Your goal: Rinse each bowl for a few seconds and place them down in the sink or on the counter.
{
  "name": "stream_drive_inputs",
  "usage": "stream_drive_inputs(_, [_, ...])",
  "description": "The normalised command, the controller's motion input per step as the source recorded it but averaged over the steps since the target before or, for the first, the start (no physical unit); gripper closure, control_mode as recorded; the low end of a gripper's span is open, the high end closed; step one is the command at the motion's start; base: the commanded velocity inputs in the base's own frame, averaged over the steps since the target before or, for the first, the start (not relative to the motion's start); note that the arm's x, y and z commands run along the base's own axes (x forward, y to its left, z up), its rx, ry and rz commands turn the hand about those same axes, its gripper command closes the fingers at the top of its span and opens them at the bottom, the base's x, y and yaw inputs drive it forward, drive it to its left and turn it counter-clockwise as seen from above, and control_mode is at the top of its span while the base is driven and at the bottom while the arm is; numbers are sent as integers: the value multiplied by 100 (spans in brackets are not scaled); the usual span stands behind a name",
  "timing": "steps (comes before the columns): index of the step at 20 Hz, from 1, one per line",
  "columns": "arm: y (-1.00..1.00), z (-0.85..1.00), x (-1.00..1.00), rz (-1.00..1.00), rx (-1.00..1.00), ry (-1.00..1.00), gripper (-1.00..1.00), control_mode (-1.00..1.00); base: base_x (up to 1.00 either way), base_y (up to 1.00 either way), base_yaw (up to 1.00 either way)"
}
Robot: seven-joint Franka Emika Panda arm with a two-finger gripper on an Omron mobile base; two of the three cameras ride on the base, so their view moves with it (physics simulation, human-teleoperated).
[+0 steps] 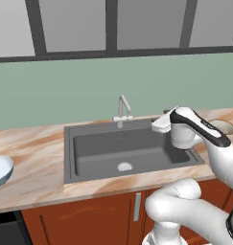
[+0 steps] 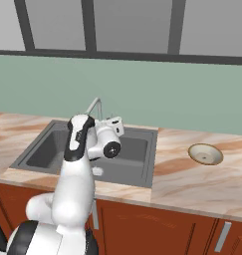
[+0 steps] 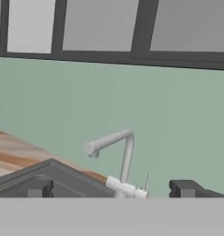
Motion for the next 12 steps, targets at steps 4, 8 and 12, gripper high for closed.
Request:
stream_drive_inputs(4, [2, -12, 30, 0, 0, -4, -100, -100, 0, 0, 0])
stream_drive_inputs(8, [7, -9, 28, 0, 0, -2, -100, -100, 0, 0, 0])
stream_drive_inputs(12, [10, -8, 23, -1, 0, 0, -100, -100, 0, 0, 0])
